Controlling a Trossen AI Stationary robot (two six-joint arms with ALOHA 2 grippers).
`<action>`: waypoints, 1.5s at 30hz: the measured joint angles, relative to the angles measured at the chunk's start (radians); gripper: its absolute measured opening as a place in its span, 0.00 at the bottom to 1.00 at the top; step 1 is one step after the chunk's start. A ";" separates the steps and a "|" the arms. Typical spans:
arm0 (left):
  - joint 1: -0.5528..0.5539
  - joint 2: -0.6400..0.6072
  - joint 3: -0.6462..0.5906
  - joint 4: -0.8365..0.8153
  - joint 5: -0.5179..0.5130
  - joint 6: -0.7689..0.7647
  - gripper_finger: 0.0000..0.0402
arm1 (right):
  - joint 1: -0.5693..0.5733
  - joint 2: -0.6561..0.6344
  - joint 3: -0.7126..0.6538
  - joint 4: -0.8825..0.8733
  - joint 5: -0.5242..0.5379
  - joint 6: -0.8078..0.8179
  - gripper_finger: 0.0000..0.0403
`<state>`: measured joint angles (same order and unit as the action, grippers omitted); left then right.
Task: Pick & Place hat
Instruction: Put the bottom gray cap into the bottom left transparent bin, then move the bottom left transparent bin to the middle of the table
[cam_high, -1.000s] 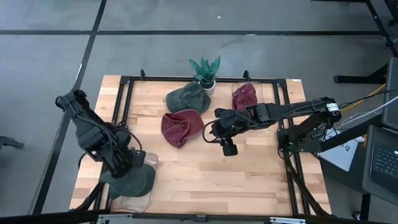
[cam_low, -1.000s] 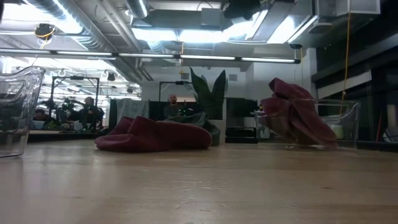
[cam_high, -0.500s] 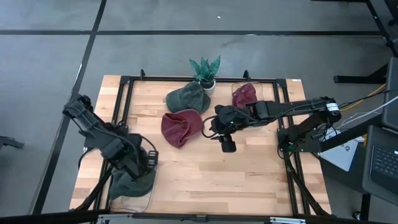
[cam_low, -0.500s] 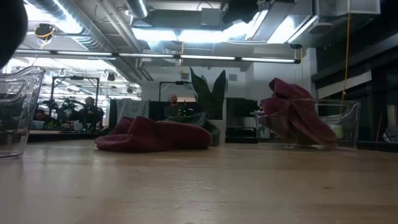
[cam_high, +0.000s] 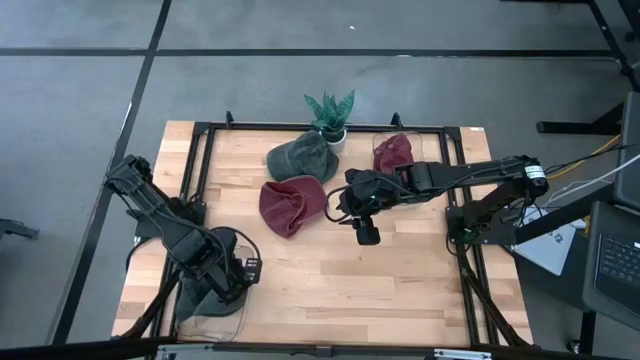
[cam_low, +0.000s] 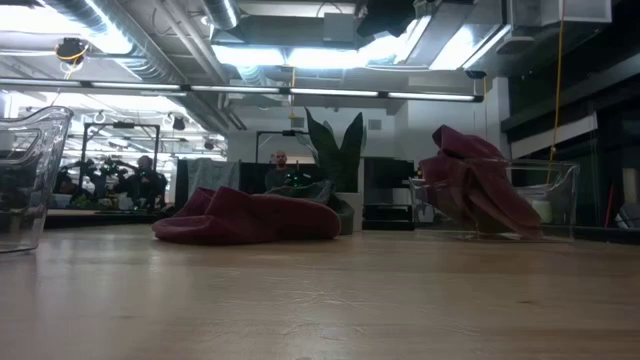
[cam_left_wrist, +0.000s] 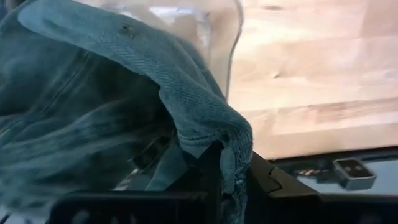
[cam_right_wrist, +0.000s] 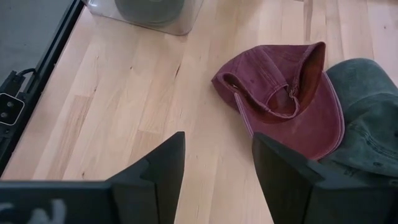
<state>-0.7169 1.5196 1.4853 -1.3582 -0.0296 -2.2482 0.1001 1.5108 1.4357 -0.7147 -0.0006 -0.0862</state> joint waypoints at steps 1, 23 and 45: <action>-0.006 0.000 0.002 -0.006 0.014 0.000 0.05 | 0.000 0.000 0.000 0.000 0.000 0.000 0.46; -0.092 -0.079 0.008 -0.105 0.183 0.133 0.46 | 0.000 0.000 0.000 0.034 0.000 0.006 0.46; -0.036 -0.260 0.008 0.169 -0.147 0.710 0.48 | 0.000 0.000 0.000 0.036 0.010 0.085 0.46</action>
<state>-0.7530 1.2593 1.4937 -1.1889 -0.1766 -1.5387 0.1001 1.5108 1.4357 -0.6790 0.0095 -0.0009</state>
